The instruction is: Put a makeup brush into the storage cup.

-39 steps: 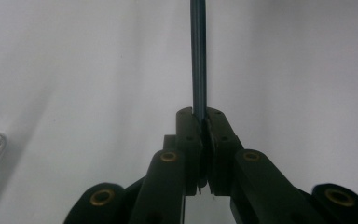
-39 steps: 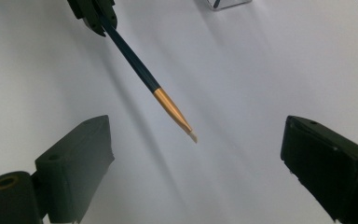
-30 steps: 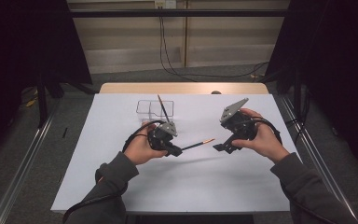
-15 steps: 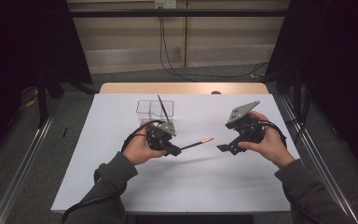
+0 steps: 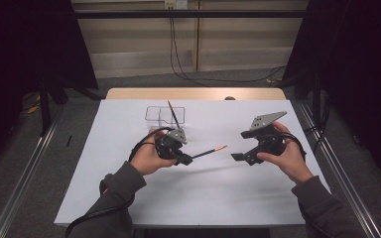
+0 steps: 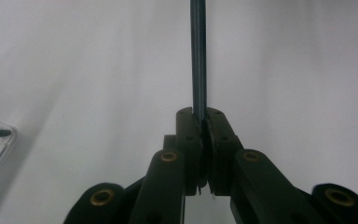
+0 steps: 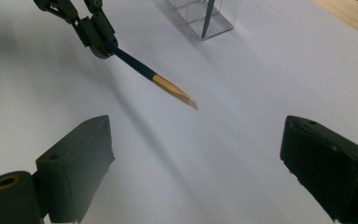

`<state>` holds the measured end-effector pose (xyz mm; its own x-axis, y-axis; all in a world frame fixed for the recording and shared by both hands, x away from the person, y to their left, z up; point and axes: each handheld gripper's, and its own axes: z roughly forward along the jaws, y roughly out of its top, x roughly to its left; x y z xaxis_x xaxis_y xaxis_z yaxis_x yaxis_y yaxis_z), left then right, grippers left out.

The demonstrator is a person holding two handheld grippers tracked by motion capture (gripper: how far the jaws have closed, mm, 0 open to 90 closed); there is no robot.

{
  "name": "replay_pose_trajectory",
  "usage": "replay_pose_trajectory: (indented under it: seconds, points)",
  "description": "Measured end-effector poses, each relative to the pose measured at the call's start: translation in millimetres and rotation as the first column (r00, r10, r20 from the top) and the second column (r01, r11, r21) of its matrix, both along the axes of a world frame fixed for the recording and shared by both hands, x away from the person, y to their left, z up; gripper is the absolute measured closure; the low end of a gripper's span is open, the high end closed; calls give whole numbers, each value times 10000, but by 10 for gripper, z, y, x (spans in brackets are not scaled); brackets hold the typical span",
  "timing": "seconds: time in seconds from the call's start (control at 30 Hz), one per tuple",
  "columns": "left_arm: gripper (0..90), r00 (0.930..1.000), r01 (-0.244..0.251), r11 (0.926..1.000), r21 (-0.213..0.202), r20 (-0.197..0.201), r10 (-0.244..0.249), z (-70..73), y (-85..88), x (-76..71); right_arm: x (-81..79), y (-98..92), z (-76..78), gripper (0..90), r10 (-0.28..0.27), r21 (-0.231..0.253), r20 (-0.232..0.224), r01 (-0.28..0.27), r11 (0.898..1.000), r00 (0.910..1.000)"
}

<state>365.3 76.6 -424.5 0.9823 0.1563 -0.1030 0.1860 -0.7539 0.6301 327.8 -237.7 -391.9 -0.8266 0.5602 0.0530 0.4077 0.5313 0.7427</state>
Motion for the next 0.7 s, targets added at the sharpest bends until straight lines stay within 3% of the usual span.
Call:
replay_pose_trajectory:
  seconds: [0.03, 0.07, 0.17, 0.3, 0.37, 0.5, 0.7]
  points:
    - [856, 10000, -56, 10000, -16, -25, 55, -1, 3, -3, -2, -4, -8, 93, 52, 114, 65, -53, 9999, 10000]
    - [856, 9999, -108, 9995, -311, -46, 107, -22, 1, -3, -9, -6, -14, 97, 102, 217, 44, -102, 9997, 9999]
    - [857, 9999, -137, 9989, -442, -106, 133, -28, 5, -1, -19, -14, -34, 97, 37, 572, 193, -48, 9984, 9998]
    - [856, 9996, -260, 9985, -487, -117, 255, -32, 6, -6, -36, -21, -62, 91, -88, 992, 382, 50, 9951, 9992]
    - [856, 9998, -176, 9998, -126, -90, 175, -7, 17, 2, -46, -19, -71, 88, -155, 1156, 377, 111, 9932, 9992]
    - [857, 9996, -266, 9981, -551, -97, 261, -28, 18, -5, -54, -30, -83, 81, -290, 1330, 525, 218, 9909, 9982]
    - [857, 9993, -359, 9971, -673, -57, 356, -36, 30, -12, -65, -47, -119, 75, -437, 1601, 551, 344, 9865, 9975]
